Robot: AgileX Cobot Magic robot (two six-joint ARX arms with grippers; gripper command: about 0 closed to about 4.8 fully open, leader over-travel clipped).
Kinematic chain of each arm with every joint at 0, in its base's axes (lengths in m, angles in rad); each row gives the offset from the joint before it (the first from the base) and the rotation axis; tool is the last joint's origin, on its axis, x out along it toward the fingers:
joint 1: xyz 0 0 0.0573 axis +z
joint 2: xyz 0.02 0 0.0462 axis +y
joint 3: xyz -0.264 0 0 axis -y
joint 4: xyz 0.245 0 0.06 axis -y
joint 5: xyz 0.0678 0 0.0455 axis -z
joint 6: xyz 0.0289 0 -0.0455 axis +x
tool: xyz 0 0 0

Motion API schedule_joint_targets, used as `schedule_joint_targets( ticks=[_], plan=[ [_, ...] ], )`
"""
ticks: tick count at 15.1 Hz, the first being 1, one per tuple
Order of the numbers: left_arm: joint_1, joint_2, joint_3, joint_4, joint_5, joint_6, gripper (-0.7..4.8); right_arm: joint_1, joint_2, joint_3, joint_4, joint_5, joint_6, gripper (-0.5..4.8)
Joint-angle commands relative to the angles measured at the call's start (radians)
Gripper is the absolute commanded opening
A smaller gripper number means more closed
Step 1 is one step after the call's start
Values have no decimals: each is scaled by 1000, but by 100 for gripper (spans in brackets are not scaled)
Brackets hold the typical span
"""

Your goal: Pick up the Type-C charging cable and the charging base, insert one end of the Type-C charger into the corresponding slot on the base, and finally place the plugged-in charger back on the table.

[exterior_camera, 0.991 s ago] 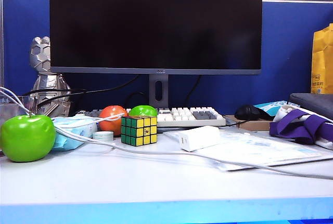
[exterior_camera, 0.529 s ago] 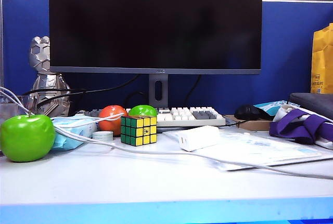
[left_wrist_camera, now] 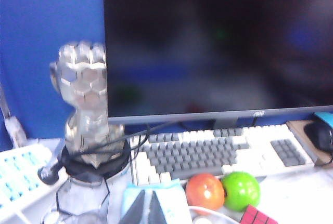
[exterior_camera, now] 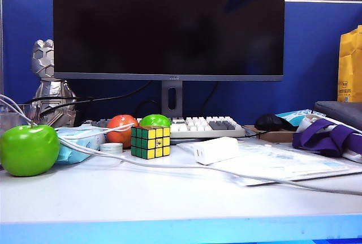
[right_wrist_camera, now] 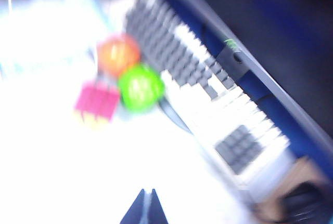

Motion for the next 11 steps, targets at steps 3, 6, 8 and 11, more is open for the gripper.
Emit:
schedule_joint_targets(
  ticks=[3,6,8,11],
  plan=[
    [-2,12,4,2,51,-6,-4,68,168,4,-278,56,-316,140],
    [-1,14,4,3,51,-6,-4,70,277,1,-299,93,-415,383],
    [-1,16,4,2,51,-7,-4,71,329,1,-249,115,-470,479],
    [-1,16,4,2,51,-6,-4,71,383,1,-164,153,-486,479]
  ],
)
